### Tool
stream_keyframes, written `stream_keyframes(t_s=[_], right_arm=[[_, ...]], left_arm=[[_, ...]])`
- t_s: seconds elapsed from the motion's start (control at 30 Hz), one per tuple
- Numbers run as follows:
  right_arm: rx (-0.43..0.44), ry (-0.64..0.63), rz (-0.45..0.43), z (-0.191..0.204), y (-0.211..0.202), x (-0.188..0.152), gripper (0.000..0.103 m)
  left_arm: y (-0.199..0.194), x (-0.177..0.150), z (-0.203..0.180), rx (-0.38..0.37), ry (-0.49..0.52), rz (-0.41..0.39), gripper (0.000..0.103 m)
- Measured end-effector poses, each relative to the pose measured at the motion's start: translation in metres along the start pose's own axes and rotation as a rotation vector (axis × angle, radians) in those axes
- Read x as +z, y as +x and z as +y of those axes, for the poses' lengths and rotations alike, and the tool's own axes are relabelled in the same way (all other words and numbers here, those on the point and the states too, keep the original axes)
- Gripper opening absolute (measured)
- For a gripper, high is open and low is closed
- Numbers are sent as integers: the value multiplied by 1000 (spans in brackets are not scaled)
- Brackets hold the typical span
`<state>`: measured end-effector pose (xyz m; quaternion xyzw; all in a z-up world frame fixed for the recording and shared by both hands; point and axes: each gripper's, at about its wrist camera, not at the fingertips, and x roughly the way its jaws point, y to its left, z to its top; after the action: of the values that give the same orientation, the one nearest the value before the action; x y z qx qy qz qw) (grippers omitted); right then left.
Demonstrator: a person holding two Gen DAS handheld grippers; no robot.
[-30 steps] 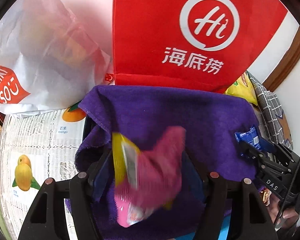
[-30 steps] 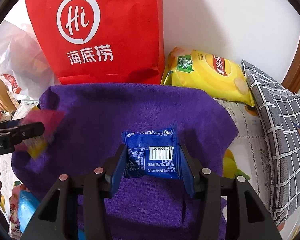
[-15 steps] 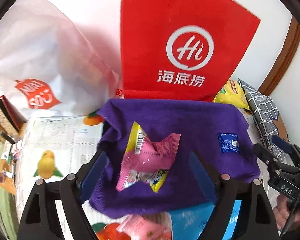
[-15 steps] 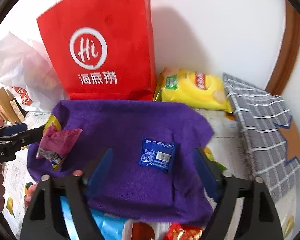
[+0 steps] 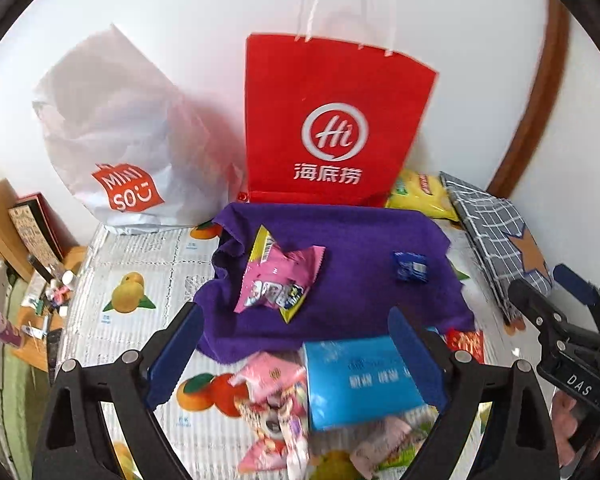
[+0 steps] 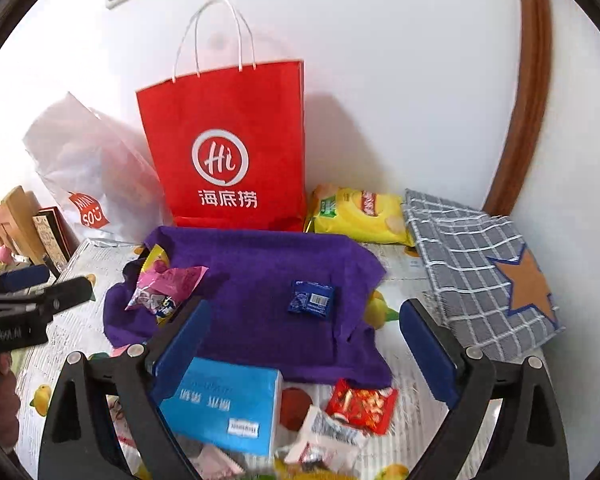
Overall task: Organize snacks
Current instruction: 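Withdraw both tools from the towel toward the remaining snacks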
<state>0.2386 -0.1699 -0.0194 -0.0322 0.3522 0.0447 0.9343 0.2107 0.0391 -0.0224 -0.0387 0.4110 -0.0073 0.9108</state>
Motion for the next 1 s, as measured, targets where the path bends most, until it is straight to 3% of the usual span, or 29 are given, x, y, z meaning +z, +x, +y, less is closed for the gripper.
stream_keyframes(t_s=[0.27, 0.57, 0.77, 1.0], right_arm=[[-10, 2, 13, 3, -49, -28, 95], [8, 71, -26, -20, -101, -64, 95], [24, 90, -41, -41, -120, -82, 95], [37, 93, -16, -53, -110, -101, 91]], left_arm=[[-56, -35, -15, -53, 11, -63, 94], [-100, -67, -19, -30, 10, -110, 94], [-102, -79, -17, -14, 13, -78, 94], [-91, -86, -10, -15, 4, -69, 93]])
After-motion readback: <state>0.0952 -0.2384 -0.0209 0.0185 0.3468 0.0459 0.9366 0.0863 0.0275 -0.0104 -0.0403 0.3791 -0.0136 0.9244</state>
